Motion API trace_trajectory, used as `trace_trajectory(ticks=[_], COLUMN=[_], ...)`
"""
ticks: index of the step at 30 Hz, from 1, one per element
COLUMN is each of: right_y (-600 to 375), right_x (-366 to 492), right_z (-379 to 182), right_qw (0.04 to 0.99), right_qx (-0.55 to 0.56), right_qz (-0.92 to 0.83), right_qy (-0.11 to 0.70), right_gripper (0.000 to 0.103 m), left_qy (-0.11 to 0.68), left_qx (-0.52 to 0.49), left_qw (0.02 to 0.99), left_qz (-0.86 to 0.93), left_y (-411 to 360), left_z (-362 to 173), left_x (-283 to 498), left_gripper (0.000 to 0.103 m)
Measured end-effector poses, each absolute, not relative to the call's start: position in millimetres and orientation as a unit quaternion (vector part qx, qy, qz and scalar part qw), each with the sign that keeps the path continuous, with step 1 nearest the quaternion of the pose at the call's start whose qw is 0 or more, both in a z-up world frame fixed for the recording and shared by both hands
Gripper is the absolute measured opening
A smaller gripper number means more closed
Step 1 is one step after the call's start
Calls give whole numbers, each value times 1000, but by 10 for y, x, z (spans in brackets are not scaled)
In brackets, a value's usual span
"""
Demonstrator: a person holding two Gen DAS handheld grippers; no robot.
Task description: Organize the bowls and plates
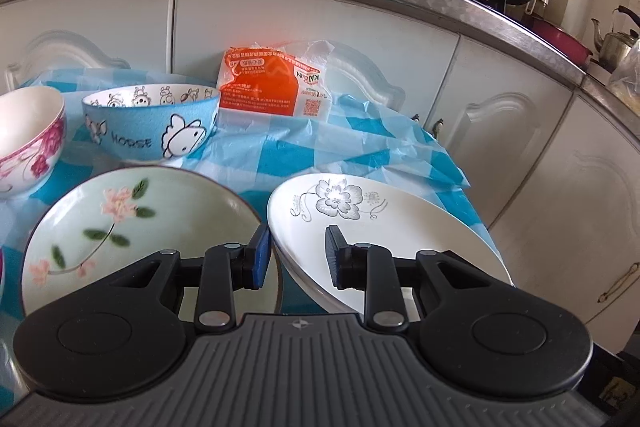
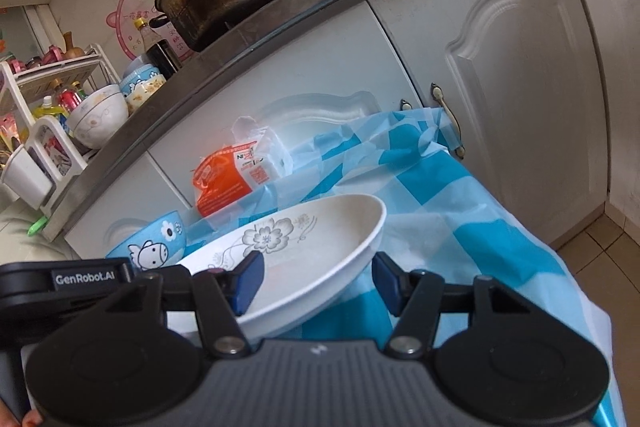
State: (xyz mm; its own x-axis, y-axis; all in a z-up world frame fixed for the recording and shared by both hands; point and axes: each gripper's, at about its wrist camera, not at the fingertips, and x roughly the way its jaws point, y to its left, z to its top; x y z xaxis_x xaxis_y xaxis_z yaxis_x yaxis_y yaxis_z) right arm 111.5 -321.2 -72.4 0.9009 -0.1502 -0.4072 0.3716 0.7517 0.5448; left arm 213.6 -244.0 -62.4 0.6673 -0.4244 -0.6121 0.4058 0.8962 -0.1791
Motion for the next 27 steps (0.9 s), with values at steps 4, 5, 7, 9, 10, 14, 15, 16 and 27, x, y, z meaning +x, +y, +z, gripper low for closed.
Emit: trace_trajectory(ticks=[4, 5, 7, 9, 10, 14, 15, 16, 27], right_y=[-3142, -3124, -3068, -3006, -2973, -2846, -2811, -2778, -2368], right_x=[995, 969, 907, 854, 816, 698, 667, 644, 517], right_z=[-699, -693, -675, -661, -654, -624, -613, -600, -415], right_qw=[921, 921, 923, 924, 925, 927, 928, 929, 941], right_qx=[322, 322, 316, 310, 307, 295, 292, 289, 259], right_qz=[-142, -141, -141, -140, -139, -137, -137, -136, -118], right_qy=[167, 167, 170, 174, 176, 185, 185, 185, 185], right_gripper=[60, 60, 60, 60, 60, 59, 59, 59, 58], left_qy=[337, 335, 331, 324, 322, 321, 321, 320, 311], left_qx=[-18, -21, -25, -27, -28, -36, -37, -38, -56], left_qw=[913, 913, 914, 916, 917, 917, 917, 917, 922], left_qz=[-231, -232, -234, -234, -235, -236, -236, -236, -225], left_y=[-2337, -2311, -2235, -2177, -2156, -2014, -1973, -1940, -1444], left_z=[-596, -586, -549, -519, -504, -452, -446, -433, -282], left_x=[1927, 1883, 1751, 1639, 1604, 1440, 1394, 1360, 1117], left_gripper=[29, 29, 29, 29, 29, 29, 29, 29, 29])
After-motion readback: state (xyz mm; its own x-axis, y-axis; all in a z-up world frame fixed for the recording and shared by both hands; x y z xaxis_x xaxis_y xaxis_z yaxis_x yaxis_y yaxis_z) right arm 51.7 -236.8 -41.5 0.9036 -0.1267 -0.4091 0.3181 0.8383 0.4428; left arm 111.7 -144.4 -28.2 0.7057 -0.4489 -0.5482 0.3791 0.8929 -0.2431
